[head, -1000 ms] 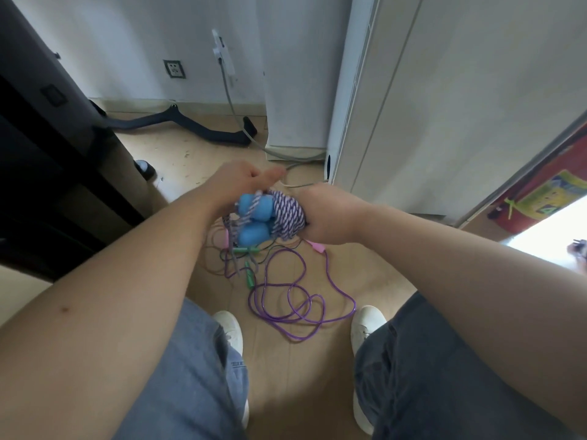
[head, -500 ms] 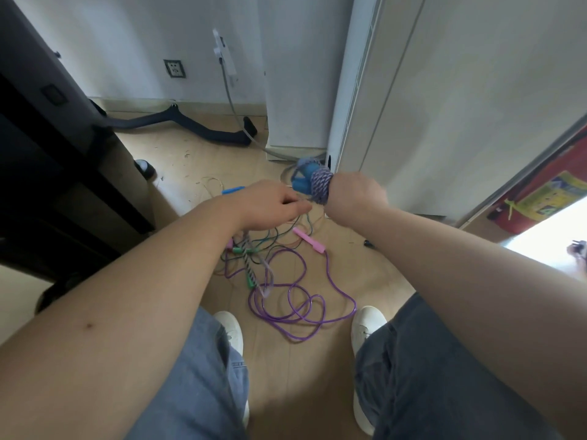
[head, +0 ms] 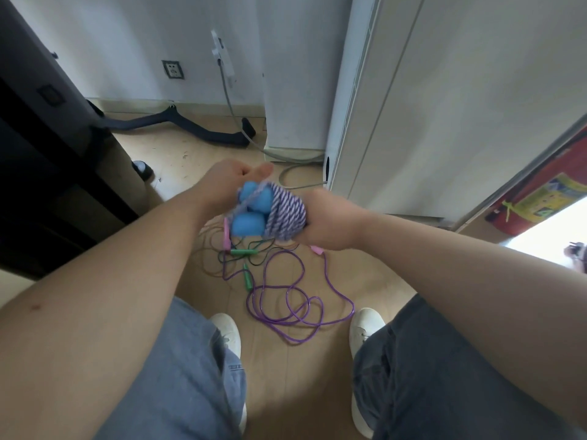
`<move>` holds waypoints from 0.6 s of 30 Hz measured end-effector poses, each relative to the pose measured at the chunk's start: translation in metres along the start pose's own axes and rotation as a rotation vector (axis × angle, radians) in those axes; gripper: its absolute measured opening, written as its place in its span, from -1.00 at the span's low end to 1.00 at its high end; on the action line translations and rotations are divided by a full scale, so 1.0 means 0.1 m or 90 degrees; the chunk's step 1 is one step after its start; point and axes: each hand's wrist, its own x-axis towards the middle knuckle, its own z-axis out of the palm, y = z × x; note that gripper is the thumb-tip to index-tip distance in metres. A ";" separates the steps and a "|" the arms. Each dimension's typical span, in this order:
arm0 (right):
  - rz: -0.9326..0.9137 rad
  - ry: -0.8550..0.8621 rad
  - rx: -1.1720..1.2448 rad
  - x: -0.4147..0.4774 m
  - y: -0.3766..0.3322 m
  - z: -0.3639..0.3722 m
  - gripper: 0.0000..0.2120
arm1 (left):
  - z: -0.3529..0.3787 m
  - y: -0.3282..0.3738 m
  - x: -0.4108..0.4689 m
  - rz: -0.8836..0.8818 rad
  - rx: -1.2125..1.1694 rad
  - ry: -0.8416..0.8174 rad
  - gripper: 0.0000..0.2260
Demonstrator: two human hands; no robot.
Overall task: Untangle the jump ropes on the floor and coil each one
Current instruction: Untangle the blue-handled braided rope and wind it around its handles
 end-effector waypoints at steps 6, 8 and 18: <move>0.140 0.239 0.204 0.18 0.06 -0.07 -0.74 | 0.29 0.10 -0.01 -0.015 0.016 -0.037 -0.66; 0.202 0.255 0.103 0.27 0.18 -0.08 -0.81 | 0.35 0.20 -0.04 0.008 0.031 -0.041 -0.55; 0.243 0.065 -0.312 0.20 0.43 0.06 -0.94 | 0.28 0.36 -0.18 0.289 0.452 -0.099 -0.53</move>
